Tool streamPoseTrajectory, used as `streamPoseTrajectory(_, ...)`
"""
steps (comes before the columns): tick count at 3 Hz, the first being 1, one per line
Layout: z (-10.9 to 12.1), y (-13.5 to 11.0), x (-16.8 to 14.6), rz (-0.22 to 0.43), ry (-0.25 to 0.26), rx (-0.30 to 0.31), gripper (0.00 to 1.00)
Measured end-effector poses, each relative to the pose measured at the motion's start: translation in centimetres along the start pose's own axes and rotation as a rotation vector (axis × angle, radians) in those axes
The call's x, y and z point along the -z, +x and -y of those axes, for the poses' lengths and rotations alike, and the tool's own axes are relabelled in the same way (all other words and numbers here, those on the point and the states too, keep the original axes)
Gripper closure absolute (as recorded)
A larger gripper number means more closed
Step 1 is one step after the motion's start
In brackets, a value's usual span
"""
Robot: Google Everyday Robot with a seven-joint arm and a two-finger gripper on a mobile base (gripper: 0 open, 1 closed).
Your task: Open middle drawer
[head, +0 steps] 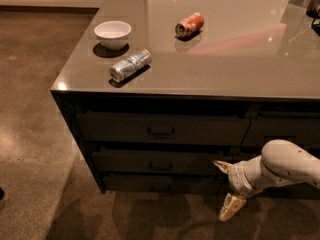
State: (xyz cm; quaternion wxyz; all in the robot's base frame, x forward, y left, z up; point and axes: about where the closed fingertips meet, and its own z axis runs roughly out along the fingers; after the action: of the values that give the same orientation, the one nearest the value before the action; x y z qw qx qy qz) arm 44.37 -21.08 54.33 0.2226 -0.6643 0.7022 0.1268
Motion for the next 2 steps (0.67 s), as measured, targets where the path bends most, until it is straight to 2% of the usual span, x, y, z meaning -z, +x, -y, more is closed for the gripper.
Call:
streamPoseTrajectory(1, 0.0, 0.0, 0.0, 0.0, 0.0, 0.0, 0.0)
streamPoseTrajectory(2, 1.6, 0.3, -1.3, 0.015, 0.054, 0.036, 0.0)
